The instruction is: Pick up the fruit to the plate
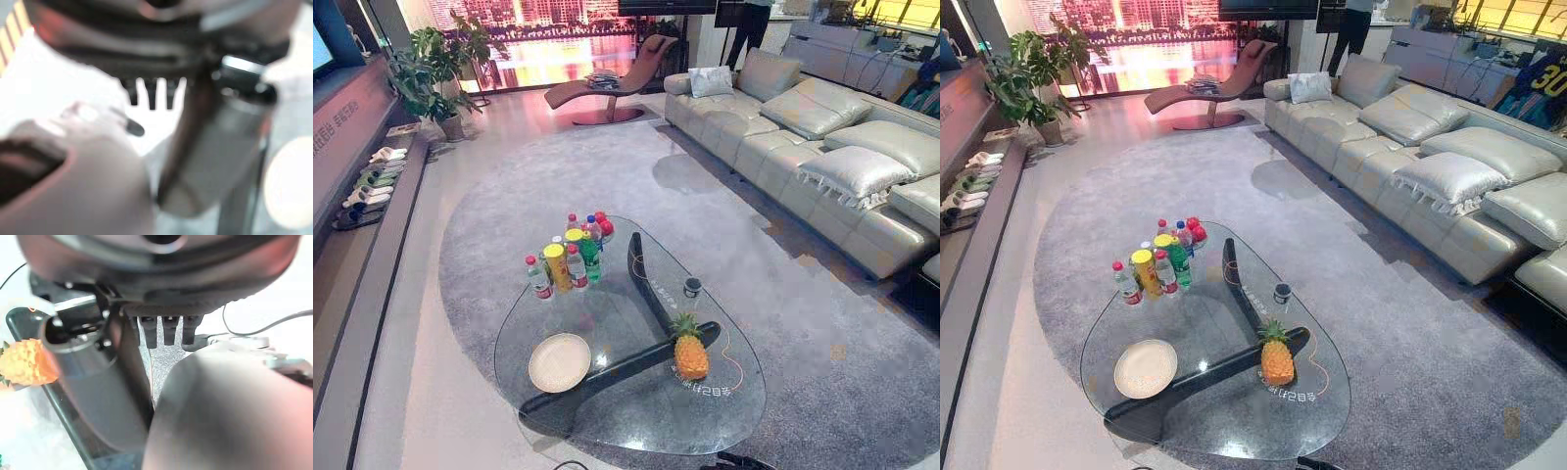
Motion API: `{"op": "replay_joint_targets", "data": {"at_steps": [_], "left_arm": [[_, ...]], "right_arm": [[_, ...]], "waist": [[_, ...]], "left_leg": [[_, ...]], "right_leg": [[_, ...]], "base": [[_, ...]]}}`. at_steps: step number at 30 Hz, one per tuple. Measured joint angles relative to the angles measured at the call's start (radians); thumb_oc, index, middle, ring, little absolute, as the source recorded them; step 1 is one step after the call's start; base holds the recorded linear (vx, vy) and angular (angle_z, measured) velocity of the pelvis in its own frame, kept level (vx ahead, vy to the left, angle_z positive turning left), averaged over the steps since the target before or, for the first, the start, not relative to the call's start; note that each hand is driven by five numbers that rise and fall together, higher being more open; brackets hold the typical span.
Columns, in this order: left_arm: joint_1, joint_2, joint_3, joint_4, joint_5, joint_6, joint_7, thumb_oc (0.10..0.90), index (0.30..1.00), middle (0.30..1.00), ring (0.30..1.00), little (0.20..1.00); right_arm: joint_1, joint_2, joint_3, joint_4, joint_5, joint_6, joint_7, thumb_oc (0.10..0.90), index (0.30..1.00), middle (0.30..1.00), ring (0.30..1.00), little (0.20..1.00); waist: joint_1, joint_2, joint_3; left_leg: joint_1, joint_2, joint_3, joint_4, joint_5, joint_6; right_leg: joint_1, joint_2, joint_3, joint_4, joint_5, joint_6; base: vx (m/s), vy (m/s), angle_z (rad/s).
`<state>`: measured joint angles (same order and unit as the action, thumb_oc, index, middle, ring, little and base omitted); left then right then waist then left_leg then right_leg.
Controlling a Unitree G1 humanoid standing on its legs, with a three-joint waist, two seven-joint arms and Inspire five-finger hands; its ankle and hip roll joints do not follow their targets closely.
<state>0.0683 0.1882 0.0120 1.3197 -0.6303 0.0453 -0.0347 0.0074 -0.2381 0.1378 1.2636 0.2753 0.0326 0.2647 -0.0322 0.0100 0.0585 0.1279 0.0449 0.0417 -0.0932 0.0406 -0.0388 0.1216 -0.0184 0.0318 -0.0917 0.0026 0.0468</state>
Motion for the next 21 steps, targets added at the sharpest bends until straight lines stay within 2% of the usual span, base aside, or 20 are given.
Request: {"op": "replay_joint_targets", "data": {"at_steps": [21], "left_arm": [[-0.003, 0.000, 0.000, -0.003, -0.002, 0.009, -0.018, 0.800, 0.900, 0.900, 0.900, 0.900]], "right_arm": [[-0.014, -0.004, 0.000, 0.003, -0.001, 0.000, -0.012, 0.800, 0.900, 0.900, 0.900, 0.900]], "waist": [[0.000, 0.012, 0.023]], "left_leg": [[-0.006, 0.001, 0.000, 0.000, 0.000, 0.000]], "right_leg": [[-0.007, -0.001, 0.001, 0.000, 0.000, 0.000]], "base": [[0.01, 0.006, -0.02]]}}
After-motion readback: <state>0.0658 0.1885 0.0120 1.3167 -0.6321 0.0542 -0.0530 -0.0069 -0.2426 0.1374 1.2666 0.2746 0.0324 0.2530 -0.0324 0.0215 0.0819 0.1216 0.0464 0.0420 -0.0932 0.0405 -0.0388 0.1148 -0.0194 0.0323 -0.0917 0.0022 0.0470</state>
